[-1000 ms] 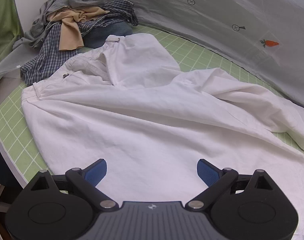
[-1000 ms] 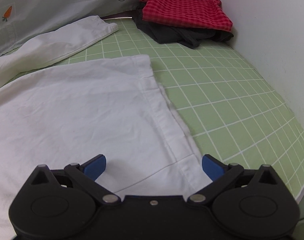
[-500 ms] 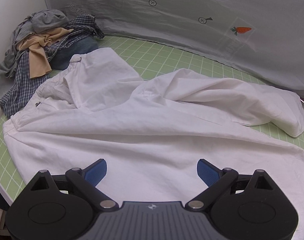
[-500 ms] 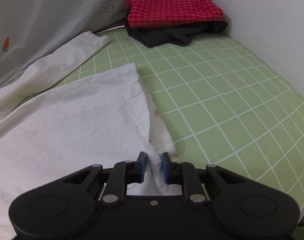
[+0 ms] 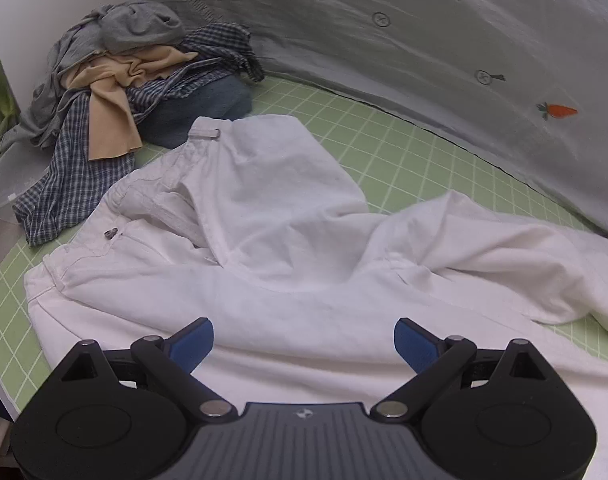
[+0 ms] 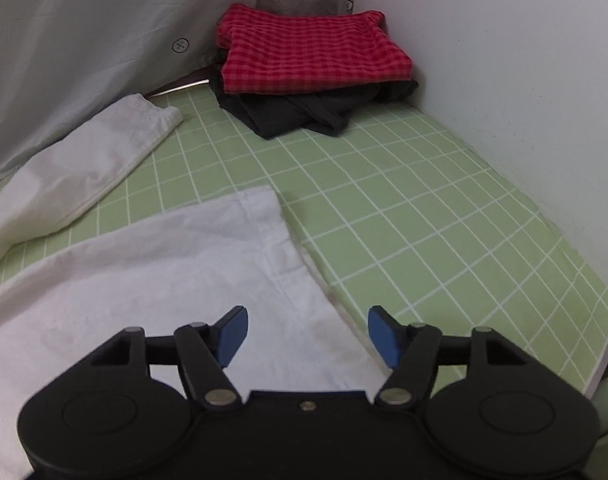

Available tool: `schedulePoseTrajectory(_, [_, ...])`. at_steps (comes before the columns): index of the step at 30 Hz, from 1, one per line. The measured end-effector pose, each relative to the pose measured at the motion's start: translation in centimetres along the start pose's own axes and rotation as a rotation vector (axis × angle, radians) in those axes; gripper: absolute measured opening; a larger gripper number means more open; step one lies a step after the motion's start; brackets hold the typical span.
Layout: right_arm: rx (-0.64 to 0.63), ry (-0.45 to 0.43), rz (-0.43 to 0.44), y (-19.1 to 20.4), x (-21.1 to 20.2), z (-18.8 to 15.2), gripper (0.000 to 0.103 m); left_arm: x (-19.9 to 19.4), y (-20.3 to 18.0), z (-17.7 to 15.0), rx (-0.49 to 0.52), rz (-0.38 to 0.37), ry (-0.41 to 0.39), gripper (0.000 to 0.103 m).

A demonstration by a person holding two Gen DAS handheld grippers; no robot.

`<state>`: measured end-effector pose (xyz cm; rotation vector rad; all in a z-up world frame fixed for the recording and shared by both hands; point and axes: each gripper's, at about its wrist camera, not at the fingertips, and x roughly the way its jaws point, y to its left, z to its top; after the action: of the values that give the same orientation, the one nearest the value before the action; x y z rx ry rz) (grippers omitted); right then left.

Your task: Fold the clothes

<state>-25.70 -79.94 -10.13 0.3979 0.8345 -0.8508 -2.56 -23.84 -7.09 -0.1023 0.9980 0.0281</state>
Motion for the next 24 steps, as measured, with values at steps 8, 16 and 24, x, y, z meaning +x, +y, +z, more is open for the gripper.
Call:
schedulePoseTrajectory(8, [0.029,-0.029,0.097,9.1,4.1,8.2,0.074,6.3,0.4,8.0,-0.130,0.036,-0.008,0.097])
schedulePoseTrajectory(16, [0.111,-0.033,0.224,19.9,11.5,16.8,0.078,13.1,-1.6,14.1,-0.164,0.096,-0.042,0.095])
schedulePoseTrajectory(24, [0.038,0.024,0.095,28.7,18.6,18.9,0.081,16.4,-1.1,14.6,-0.168,0.170,0.033,0.084])
